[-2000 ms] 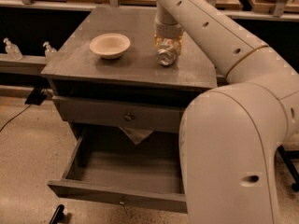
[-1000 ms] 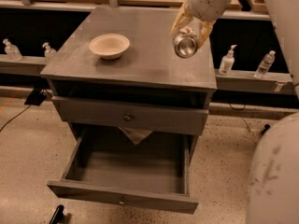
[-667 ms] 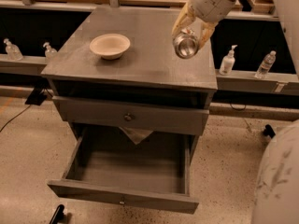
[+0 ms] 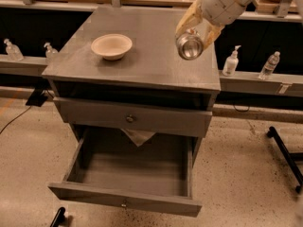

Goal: Place 7up can into middle drawer

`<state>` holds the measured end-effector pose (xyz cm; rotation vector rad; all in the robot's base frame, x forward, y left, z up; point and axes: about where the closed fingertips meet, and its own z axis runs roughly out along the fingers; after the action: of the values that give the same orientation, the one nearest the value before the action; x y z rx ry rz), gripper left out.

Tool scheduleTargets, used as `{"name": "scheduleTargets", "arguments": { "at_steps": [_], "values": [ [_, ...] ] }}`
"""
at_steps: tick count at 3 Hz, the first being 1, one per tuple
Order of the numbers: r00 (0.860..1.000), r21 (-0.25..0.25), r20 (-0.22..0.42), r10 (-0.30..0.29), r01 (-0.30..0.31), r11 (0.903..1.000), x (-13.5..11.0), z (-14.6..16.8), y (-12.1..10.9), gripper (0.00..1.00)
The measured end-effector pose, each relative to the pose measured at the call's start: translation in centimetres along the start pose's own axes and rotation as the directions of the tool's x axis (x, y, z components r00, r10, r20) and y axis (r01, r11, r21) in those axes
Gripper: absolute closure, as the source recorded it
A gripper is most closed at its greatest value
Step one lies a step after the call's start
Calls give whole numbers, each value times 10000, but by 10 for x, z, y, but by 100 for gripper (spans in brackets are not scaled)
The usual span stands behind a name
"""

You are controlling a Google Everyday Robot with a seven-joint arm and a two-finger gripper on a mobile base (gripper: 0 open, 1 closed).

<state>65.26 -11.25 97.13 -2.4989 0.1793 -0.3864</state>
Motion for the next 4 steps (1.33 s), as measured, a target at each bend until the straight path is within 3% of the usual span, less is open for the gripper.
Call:
{"name": "scheduleTargets", "arguments": {
  "at_steps": [1, 2, 3, 4],
  "values": [
    [9881, 2167, -994, -1171, 1364, 9667, -63, -51, -64, 100],
    [9905, 2421, -1007, -936, 1156, 9634, -69, -42, -61, 100],
    [9945, 3253, -782, -702, 920, 9411, -76, -18, -43, 100],
    [9894, 4069, -1373, -475, 1000, 9080, -109, -13, -52, 100]
  ]
}}
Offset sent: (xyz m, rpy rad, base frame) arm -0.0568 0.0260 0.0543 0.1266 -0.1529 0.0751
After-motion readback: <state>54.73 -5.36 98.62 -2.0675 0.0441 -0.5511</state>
